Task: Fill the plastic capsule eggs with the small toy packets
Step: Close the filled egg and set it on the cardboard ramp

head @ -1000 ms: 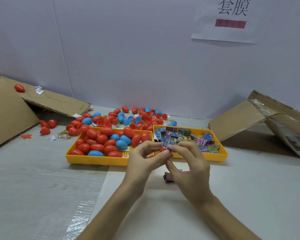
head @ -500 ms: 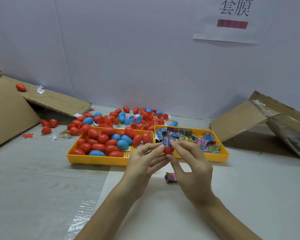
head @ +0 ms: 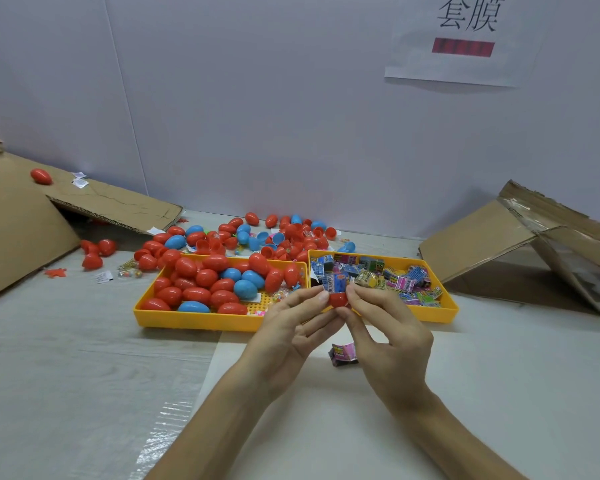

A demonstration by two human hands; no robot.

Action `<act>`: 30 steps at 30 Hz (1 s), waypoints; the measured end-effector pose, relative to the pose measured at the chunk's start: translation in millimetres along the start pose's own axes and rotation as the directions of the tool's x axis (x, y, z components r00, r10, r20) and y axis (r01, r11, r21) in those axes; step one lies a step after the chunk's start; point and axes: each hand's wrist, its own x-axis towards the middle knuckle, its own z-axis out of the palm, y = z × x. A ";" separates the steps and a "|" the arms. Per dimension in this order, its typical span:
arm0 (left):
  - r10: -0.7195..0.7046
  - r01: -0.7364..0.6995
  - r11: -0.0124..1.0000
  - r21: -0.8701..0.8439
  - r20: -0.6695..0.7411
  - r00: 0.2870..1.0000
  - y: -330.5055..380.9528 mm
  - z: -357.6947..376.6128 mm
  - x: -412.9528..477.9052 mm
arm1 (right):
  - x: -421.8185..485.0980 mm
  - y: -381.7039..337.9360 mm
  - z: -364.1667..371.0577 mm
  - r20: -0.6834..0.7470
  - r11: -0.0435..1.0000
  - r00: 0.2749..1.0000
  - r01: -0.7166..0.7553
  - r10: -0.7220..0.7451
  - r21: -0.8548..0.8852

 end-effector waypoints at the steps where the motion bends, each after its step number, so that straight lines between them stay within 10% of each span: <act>1: -0.003 0.003 1.000 0.003 -0.004 1.000 -0.3 0.1 0.0 | 0.1 -0.6 -0.3 0.000 1.000 1.000 0.001 -0.001 0.001; 30: -0.048 0.046 0.991 0.123 0.020 0.999 -3.1 -0.8 -1.0 | 8.2 -7.0 -1.7 0.109 0.983 0.980 -0.176 0.169 0.059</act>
